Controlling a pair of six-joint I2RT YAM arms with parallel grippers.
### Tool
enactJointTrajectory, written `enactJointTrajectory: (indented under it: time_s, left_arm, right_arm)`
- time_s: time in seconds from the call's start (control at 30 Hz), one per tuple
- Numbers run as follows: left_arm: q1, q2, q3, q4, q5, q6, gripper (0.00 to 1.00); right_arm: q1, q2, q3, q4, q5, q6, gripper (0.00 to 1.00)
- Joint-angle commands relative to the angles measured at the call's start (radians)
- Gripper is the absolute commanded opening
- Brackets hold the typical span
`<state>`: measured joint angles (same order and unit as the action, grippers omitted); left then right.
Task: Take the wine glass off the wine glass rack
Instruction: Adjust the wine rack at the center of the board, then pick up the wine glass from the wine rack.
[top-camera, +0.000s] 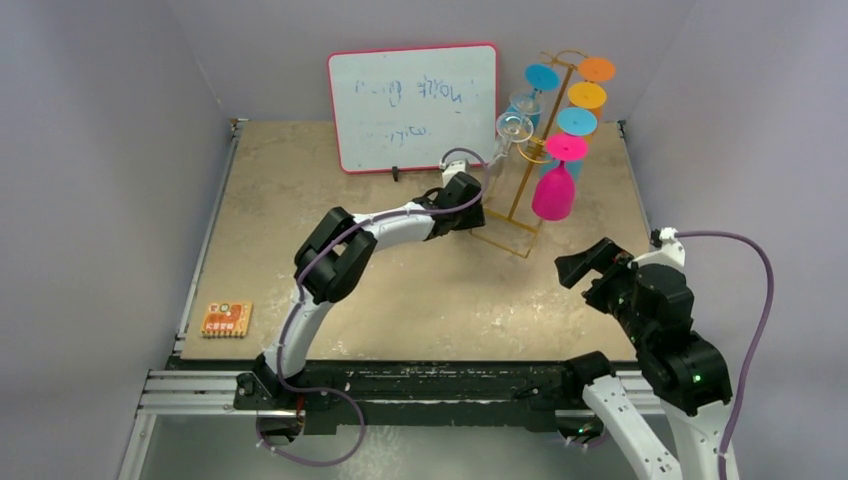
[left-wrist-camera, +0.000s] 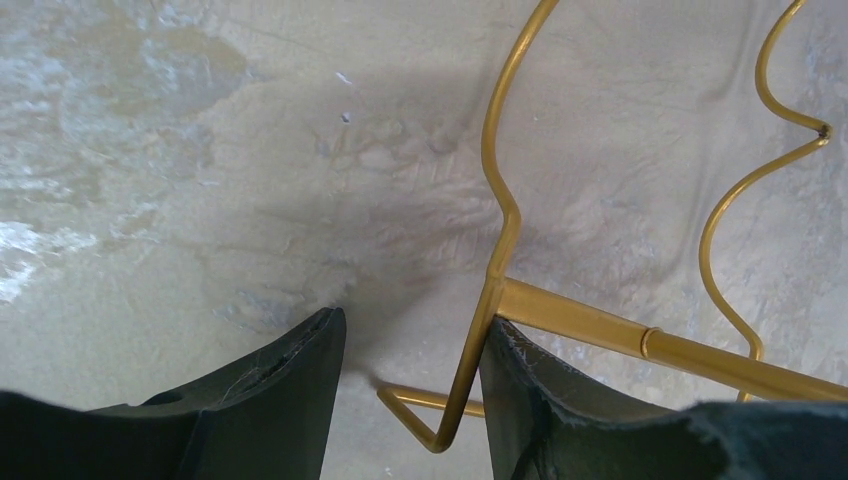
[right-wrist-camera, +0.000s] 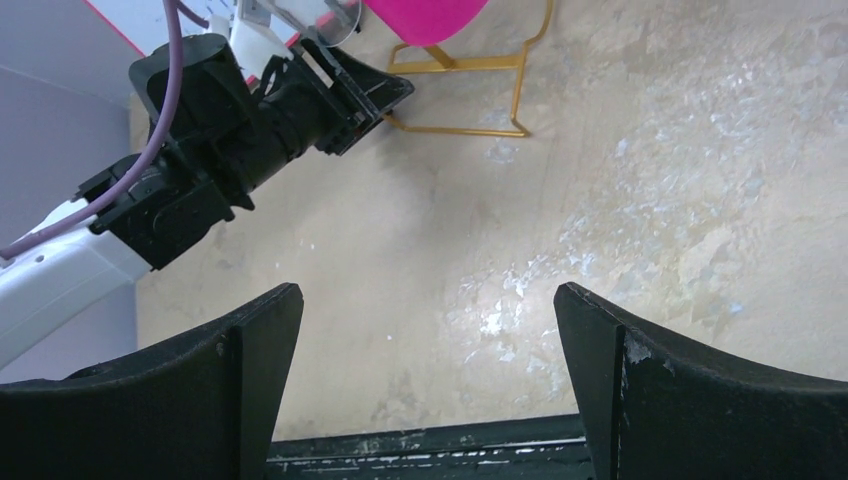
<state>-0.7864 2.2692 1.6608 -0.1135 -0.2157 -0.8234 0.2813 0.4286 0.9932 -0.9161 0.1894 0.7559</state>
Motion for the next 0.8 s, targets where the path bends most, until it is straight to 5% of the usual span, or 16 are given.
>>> enactJointTrajectory:
  time_s: [0.0,0.57,0.77]
  left_arm:
    - [0.071,0.005,-0.029,-0.123,-0.045,0.083,0.51]
    - [0.08,-0.205,-0.319,0.058,0.18,0.073,0.66]
    - [0.053,-0.372,-0.483,0.098,0.139,0.069,0.73]
  right_arm:
    - [0.006,0.079,0.055,0.103,0.043,-0.088,1.0]
    - [-0.002,0.398,0.269,0.294,0.058,-0.166,1.0]
    - [-0.105,0.437,0.316,0.336,-0.02,-0.203,1.0]
